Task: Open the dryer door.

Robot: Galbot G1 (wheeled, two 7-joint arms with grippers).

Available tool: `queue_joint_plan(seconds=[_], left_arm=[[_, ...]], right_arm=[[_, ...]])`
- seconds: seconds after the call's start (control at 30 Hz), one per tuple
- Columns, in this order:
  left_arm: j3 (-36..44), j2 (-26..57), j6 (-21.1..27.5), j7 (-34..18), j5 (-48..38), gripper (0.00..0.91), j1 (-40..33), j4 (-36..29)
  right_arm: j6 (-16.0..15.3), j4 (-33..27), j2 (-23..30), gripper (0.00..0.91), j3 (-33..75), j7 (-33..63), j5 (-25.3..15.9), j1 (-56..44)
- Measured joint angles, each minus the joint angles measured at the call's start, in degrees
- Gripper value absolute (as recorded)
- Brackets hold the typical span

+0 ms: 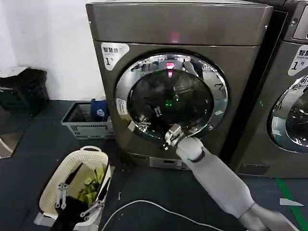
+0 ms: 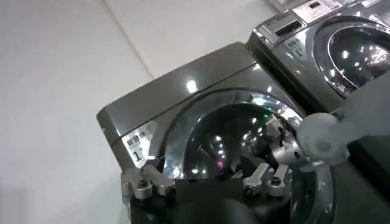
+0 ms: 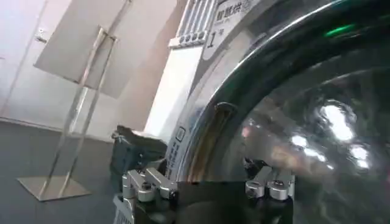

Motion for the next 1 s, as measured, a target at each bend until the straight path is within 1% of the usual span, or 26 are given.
queue_joint_plan(seconds=[0.4,0.73,0.83,0.93,1.0], left_arm=[[-0.01,-0.34,-0.16,-0.02,0.03,0.907,0.16,0.08],[-0.47,-0.39,-0.53,-0.05,-0.05,0.907,0.51,0.06],[-0.52,-0.4,-0.55,-0.05,-0.06,0.907,0.66,-0.09],[-0.74,-0.4,-0.55,-0.05,-0.09,0.907,0.73,-0.21],[-1.02,-0.4,-0.55,-0.05,-0.19,0.907,0.73,-0.21]], right_arm=[[0.74,-4.57,3.74,0.907,0.1,-2.03,-0.5,2.05],[2.02,-8.38,6.59,0.907,0.45,-4.24,-1.31,3.99],[2.76,-9.55,7.11,0.907,0.38,-6.11,-1.3,4.48],[4.42,-10.48,7.21,0.907,0.02,-8.57,-0.87,5.08],[5.32,-10.93,7.11,0.907,-0.2,-10.35,0.12,5.37]])
